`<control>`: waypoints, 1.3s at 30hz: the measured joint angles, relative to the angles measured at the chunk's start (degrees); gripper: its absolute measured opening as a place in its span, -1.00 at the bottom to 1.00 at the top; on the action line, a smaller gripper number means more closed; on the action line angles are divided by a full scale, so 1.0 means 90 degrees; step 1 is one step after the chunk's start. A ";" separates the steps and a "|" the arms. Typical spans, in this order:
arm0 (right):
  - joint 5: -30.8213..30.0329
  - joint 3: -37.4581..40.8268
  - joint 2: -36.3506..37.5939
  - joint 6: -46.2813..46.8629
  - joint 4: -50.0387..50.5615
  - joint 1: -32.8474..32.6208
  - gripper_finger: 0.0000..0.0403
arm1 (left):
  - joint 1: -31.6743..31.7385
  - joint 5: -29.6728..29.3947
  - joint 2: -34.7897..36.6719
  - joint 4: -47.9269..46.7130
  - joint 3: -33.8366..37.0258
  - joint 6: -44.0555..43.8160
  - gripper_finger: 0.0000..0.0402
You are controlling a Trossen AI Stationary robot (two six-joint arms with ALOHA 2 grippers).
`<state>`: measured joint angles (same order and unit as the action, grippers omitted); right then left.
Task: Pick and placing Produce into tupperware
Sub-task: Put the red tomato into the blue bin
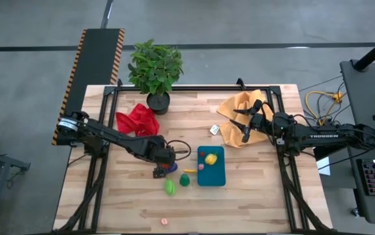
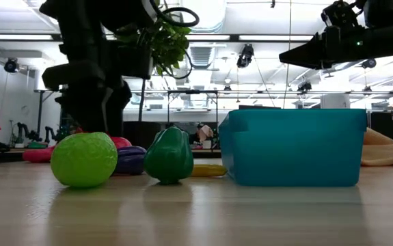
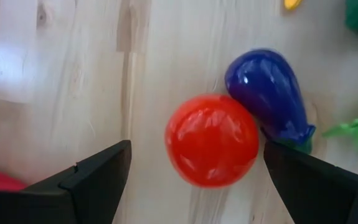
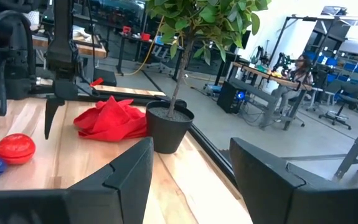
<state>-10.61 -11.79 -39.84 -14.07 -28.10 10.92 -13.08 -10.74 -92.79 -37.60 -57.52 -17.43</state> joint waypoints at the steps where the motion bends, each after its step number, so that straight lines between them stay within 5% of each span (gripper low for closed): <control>1: 0.0000 0.0000 0.0000 -0.0007 0.0002 -0.0001 0.02 | 0.0000 -0.0002 0.0000 0.0006 0.0006 0.0001 0.74; 23: 0.0000 0.0000 0.0000 -0.0012 0.0002 -0.0002 0.02 | 0.0002 0.0225 0.0002 0.1509 0.0866 -0.0145 0.74; 39: -0.0002 0.0000 0.0000 -0.0009 0.0000 -0.0001 0.02 | 0.0126 -0.0076 0.0002 0.1661 0.0938 0.0070 0.64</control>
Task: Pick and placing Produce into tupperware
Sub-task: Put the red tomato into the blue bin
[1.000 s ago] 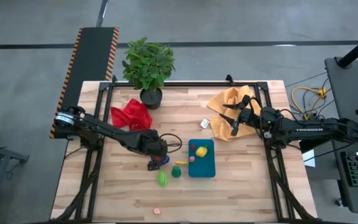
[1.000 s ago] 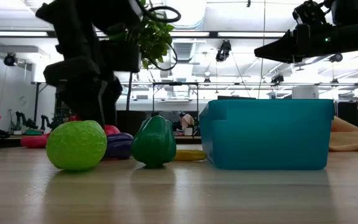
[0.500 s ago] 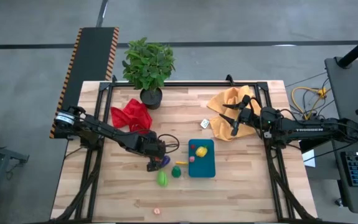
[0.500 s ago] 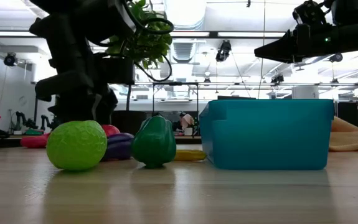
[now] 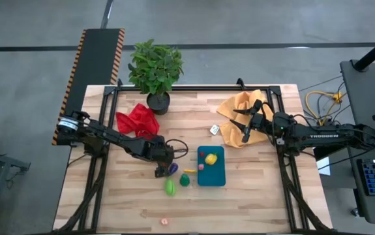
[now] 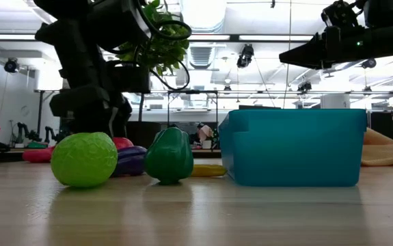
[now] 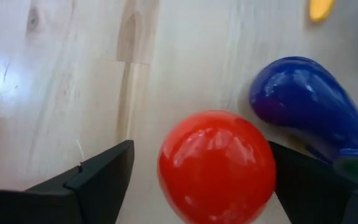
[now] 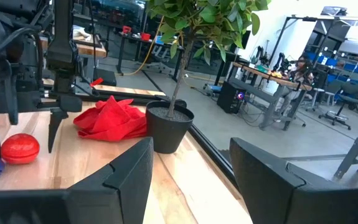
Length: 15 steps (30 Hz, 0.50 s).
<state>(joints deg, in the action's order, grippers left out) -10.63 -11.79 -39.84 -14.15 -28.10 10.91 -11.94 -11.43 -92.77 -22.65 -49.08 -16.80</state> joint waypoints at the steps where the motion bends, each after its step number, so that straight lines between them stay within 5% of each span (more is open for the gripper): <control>1: 0.0001 0.0000 -0.0002 0.0000 0.0002 -0.0002 0.02 | -0.0002 0.0015 0.0000 -0.0002 0.0000 0.0068 0.60; 10: 0.0000 0.0000 -0.0001 0.0000 0.0002 -0.0002 0.02 | -0.0002 0.0016 0.0000 -0.0003 0.0000 0.0108 0.17; 15: 0.0001 0.0000 -0.0002 0.0000 0.0002 -0.0002 0.02 | -0.0002 0.0013 0.0002 -0.0005 -0.0002 0.0120 0.15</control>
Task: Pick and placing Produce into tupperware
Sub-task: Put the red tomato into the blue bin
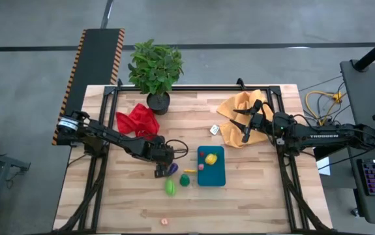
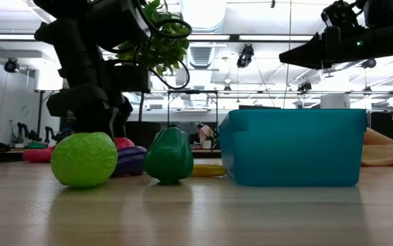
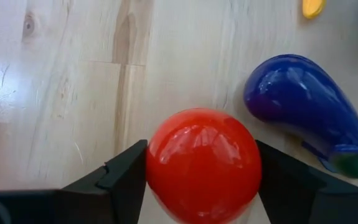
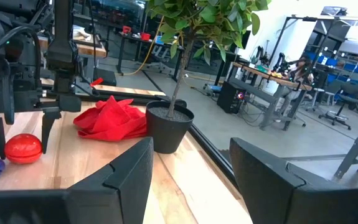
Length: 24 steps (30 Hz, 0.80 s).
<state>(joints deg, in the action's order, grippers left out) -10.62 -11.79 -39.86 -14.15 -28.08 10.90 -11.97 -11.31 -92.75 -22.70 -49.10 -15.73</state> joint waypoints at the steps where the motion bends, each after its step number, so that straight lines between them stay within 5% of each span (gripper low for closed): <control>1: -0.0002 0.0000 0.0002 0.0000 0.0000 0.0001 0.02 | 0.0000 -0.0002 0.0000 0.0000 0.0002 0.0010 0.15; 24: -0.0002 0.0000 0.0002 0.0000 -0.0002 0.0000 0.02 | 0.0051 -0.0101 0.0274 -0.0270 -0.0987 0.1173 0.16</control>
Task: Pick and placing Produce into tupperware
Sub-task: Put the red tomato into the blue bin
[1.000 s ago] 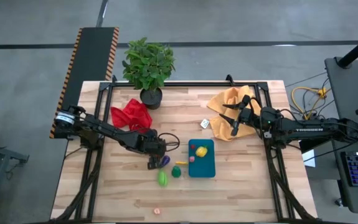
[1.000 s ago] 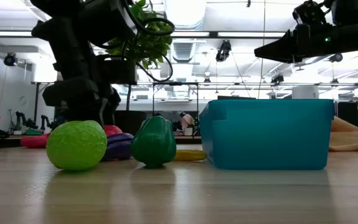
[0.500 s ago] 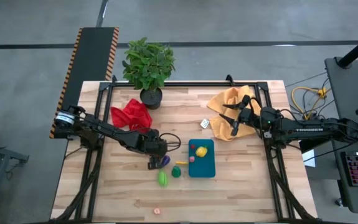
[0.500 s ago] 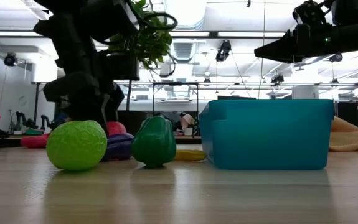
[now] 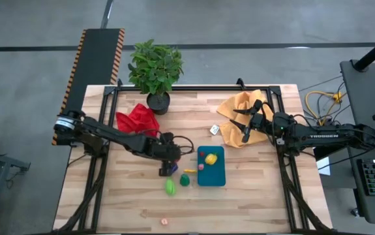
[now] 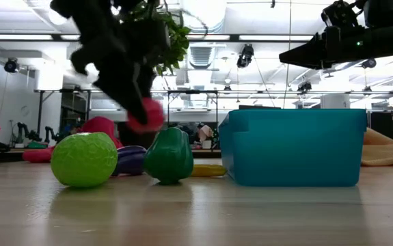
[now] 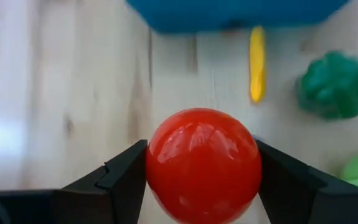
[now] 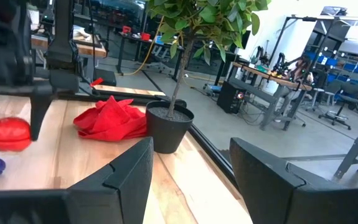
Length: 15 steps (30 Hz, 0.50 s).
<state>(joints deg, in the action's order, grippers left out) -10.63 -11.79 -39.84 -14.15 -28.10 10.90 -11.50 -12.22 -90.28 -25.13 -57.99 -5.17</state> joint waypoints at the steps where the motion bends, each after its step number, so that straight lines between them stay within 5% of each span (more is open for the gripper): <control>1: 0.0001 0.0000 -0.0002 0.0001 0.0000 0.0001 0.02 | 0.0015 -0.0034 0.0028 0.0010 -0.0110 0.0129 0.16; 15: -0.0002 0.0002 0.0003 0.0000 0.0032 0.0000 0.02 | 0.0332 -0.0124 -0.0781 0.1251 -0.1349 0.1677 0.16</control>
<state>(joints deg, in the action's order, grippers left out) -10.66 -11.77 -39.81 -14.15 -27.81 10.90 -8.52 -13.33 -97.31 -13.86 -70.13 9.92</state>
